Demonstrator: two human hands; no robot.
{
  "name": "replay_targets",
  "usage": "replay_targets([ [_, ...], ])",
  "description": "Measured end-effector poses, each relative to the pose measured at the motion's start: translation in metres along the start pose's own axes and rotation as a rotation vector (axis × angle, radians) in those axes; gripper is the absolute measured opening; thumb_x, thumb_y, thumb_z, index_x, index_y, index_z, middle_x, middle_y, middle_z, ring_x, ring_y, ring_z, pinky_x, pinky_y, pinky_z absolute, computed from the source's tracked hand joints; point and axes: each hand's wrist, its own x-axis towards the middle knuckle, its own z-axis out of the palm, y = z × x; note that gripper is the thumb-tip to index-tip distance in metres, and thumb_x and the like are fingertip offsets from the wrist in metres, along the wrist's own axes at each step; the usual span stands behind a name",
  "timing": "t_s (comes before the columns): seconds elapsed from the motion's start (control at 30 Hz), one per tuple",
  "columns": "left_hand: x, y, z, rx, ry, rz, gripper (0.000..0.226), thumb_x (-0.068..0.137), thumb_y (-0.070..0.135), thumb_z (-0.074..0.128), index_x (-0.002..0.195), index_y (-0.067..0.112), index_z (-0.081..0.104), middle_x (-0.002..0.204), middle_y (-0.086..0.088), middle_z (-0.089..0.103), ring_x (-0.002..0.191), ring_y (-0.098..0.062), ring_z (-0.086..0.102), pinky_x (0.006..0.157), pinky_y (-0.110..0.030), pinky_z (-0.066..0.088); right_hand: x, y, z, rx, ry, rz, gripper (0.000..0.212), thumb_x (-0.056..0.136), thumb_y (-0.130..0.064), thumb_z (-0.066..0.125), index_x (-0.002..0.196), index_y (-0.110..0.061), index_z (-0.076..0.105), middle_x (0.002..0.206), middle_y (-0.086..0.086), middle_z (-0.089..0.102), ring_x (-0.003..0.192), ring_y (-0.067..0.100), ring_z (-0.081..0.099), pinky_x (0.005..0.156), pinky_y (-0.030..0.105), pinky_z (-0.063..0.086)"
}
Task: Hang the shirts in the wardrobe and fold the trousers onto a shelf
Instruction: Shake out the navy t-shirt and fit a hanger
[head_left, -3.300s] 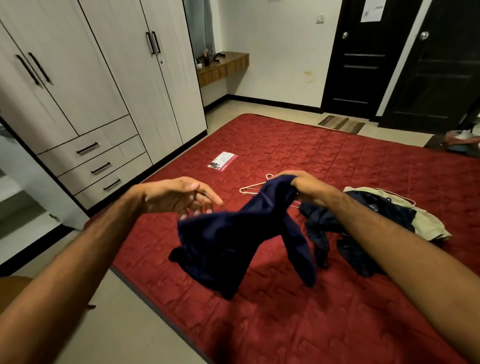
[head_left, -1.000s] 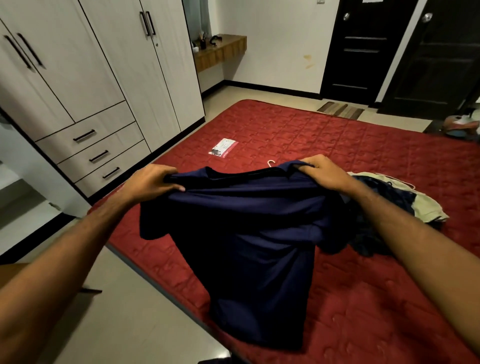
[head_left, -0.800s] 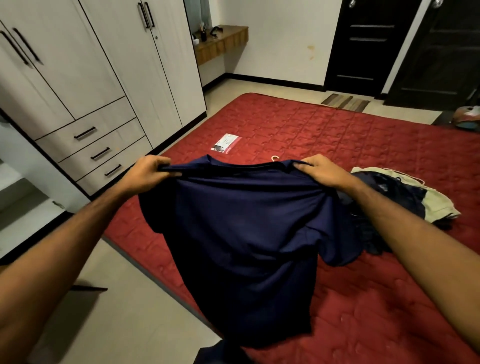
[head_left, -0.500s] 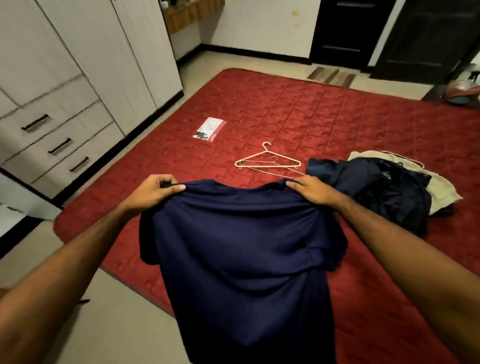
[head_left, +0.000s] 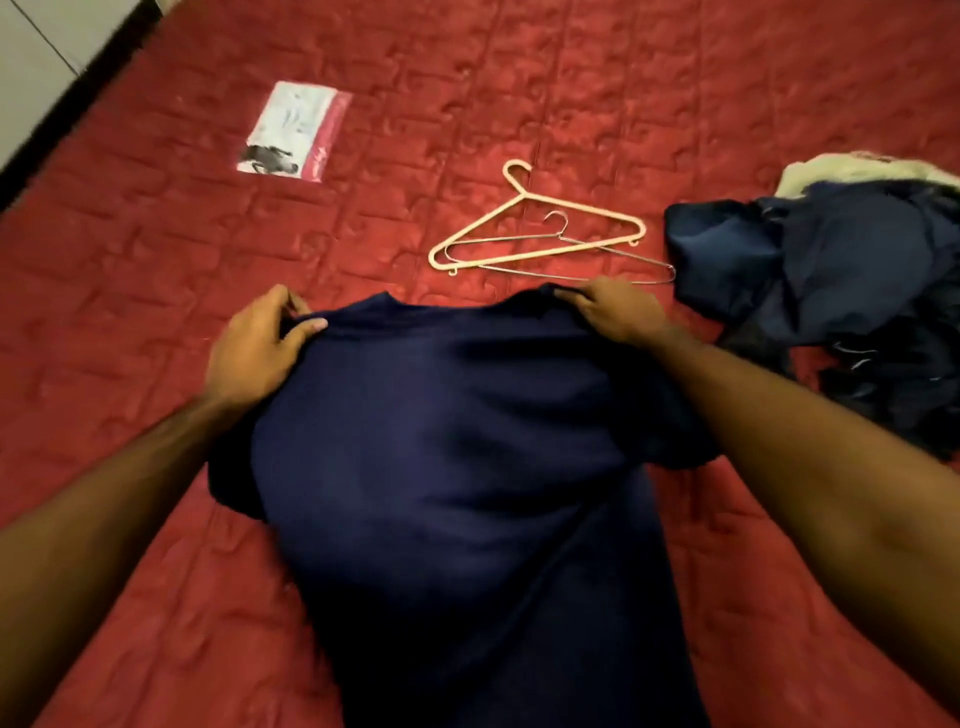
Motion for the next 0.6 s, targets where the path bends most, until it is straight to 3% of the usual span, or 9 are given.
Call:
replay_targets([
  [0.13, 0.07, -0.055, 0.038, 0.128, 0.012, 0.047, 0.02, 0.101, 0.034, 0.055, 0.099, 0.014, 0.051, 0.103, -0.014, 0.056, 0.096, -0.036, 0.056, 0.079, -0.049, 0.044, 0.072, 0.002, 0.045, -0.08, 0.09, 0.11, 0.06, 0.096, -0.065, 0.037, 0.128, -0.023, 0.064, 0.127, 0.018, 0.064, 0.116, 0.039, 0.06, 0.091, 0.045, 0.048],
  [0.27, 0.115, -0.089, 0.07, 0.18, -0.001, 0.0, 0.022, 0.102, 0.027, 0.052, 0.103, 0.005, 0.049, 0.107, -0.026, 0.053, 0.1, -0.044, 0.053, 0.084, -0.057, 0.043, 0.119, 0.006, 0.075, -0.101, 0.177, 0.118, 0.051, 0.097, -0.062, 0.041, 0.13, -0.029, 0.062, 0.127, 0.018, 0.064, 0.116, 0.039, 0.059, 0.091, 0.044, 0.048],
  [0.33, 0.131, -0.1, 0.085, 0.222, -0.033, -0.017, 0.02, 0.101, 0.027, 0.052, 0.104, 0.007, 0.05, 0.109, -0.026, 0.056, 0.103, -0.044, 0.055, 0.084, -0.055, 0.043, 0.14, 0.012, 0.089, -0.113, 0.239, 0.15, 0.051, 0.096, -0.062, 0.044, 0.127, -0.026, 0.065, 0.123, 0.02, 0.065, 0.113, 0.041, 0.06, 0.088, 0.043, 0.048],
  [0.53, 0.144, -0.097, 0.108, 0.408, 0.046, -0.062, 0.024, 0.101, 0.032, 0.052, 0.11, 0.011, 0.049, 0.109, -0.031, 0.062, 0.1, -0.053, 0.059, 0.079, -0.055, 0.045, 0.155, 0.033, 0.103, -0.042, 0.392, 0.192, 0.067, 0.082, -0.078, 0.049, 0.101, -0.019, 0.073, 0.097, 0.016, 0.071, 0.098, 0.036, 0.066, 0.069, 0.035, 0.043],
  [0.6, 0.145, -0.098, 0.111, 0.436, 0.075, -0.075, 0.027, 0.101, 0.032, 0.051, 0.114, 0.009, 0.048, 0.111, -0.033, 0.061, 0.1, -0.056, 0.059, 0.08, -0.058, 0.044, 0.158, 0.031, 0.105, 0.037, 0.408, 0.248, 0.071, 0.078, -0.081, 0.051, 0.089, -0.015, 0.073, 0.08, 0.011, 0.067, 0.09, 0.032, 0.067, 0.064, 0.034, 0.041],
])
